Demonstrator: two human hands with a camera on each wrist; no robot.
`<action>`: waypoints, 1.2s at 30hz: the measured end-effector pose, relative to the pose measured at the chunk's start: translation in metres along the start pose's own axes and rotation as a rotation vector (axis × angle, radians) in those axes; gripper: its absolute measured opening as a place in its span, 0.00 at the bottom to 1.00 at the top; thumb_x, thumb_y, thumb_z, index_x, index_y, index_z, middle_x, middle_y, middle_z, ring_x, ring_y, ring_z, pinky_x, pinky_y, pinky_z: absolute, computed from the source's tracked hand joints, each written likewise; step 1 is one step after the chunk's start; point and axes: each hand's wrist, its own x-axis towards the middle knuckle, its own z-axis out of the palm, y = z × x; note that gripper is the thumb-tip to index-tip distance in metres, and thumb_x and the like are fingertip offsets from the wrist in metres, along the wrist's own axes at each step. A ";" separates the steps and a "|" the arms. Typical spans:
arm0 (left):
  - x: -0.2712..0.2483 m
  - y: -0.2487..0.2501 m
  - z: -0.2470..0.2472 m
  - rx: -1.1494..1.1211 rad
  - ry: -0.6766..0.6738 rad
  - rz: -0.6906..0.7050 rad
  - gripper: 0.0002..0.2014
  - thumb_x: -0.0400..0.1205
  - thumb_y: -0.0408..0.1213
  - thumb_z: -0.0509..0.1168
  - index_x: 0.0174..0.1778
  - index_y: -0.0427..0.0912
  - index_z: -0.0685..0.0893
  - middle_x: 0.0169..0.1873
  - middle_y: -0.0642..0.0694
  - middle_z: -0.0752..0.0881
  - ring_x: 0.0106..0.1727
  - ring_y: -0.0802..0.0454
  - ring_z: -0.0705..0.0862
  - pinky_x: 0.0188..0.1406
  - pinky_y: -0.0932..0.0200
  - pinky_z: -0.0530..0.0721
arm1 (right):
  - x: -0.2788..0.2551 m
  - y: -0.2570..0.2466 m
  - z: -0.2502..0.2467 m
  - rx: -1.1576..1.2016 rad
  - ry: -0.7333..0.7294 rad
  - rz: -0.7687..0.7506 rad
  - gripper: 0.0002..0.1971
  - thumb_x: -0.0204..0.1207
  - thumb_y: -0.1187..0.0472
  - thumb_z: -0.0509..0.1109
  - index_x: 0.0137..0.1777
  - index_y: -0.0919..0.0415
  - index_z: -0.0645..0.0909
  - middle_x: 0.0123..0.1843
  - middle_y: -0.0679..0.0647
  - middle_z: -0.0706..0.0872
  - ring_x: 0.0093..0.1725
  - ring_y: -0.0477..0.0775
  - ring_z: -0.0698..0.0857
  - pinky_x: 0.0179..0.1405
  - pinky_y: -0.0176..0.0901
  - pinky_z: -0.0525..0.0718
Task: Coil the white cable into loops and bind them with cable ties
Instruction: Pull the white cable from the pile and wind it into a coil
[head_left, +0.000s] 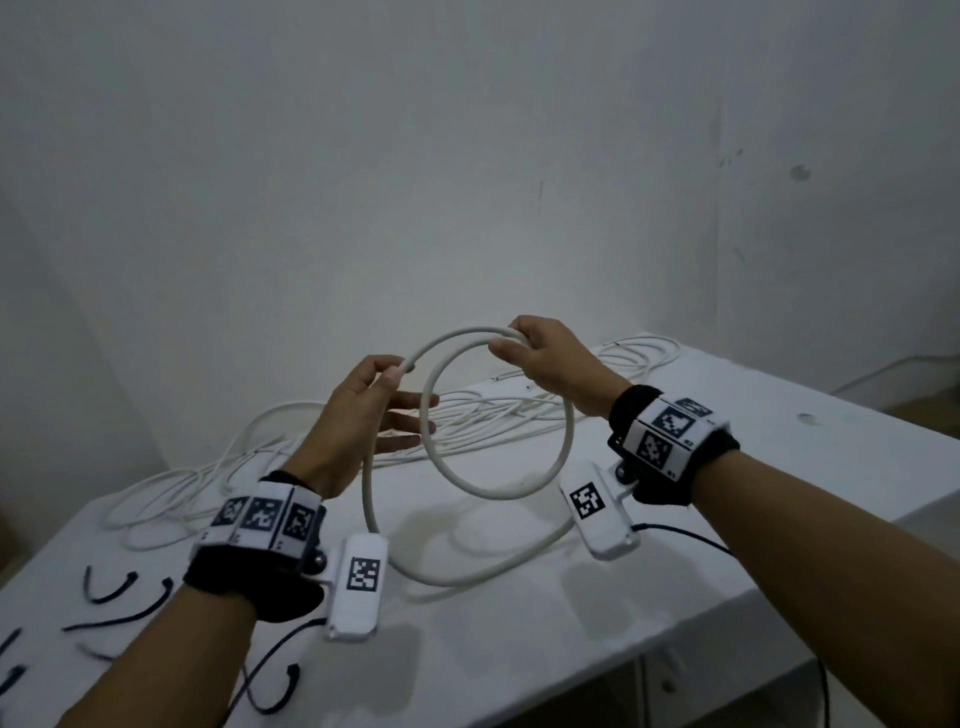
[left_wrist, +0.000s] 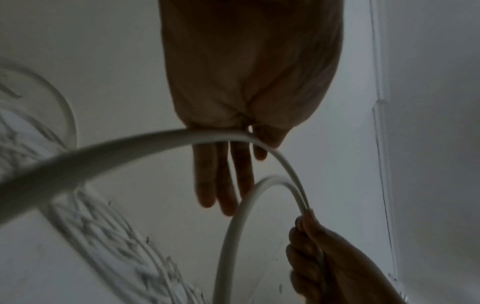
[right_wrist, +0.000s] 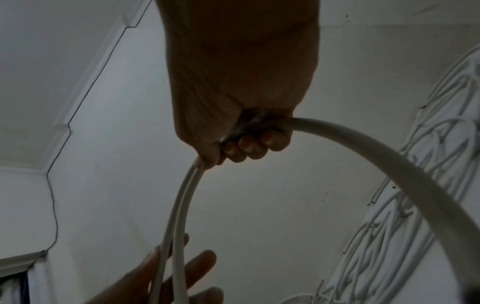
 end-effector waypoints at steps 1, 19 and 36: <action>0.005 0.004 -0.008 0.144 0.001 0.019 0.09 0.87 0.42 0.58 0.48 0.47 0.82 0.49 0.41 0.91 0.51 0.40 0.87 0.56 0.42 0.81 | 0.000 -0.002 0.000 -0.027 -0.032 -0.009 0.14 0.80 0.53 0.68 0.35 0.54 0.72 0.30 0.48 0.73 0.30 0.48 0.71 0.35 0.44 0.71; 0.019 0.038 0.011 0.071 -0.026 0.171 0.12 0.87 0.40 0.60 0.47 0.34 0.81 0.46 0.32 0.90 0.40 0.34 0.91 0.41 0.45 0.90 | -0.001 -0.008 0.010 0.148 0.146 0.005 0.13 0.78 0.52 0.70 0.34 0.55 0.74 0.28 0.46 0.73 0.26 0.46 0.70 0.29 0.42 0.69; 0.030 0.039 -0.011 -0.218 0.317 0.315 0.09 0.86 0.35 0.63 0.39 0.42 0.80 0.15 0.56 0.68 0.14 0.60 0.60 0.15 0.72 0.57 | -0.071 -0.008 0.025 -0.068 0.234 0.200 0.18 0.78 0.41 0.63 0.39 0.54 0.70 0.32 0.50 0.83 0.34 0.57 0.84 0.45 0.52 0.84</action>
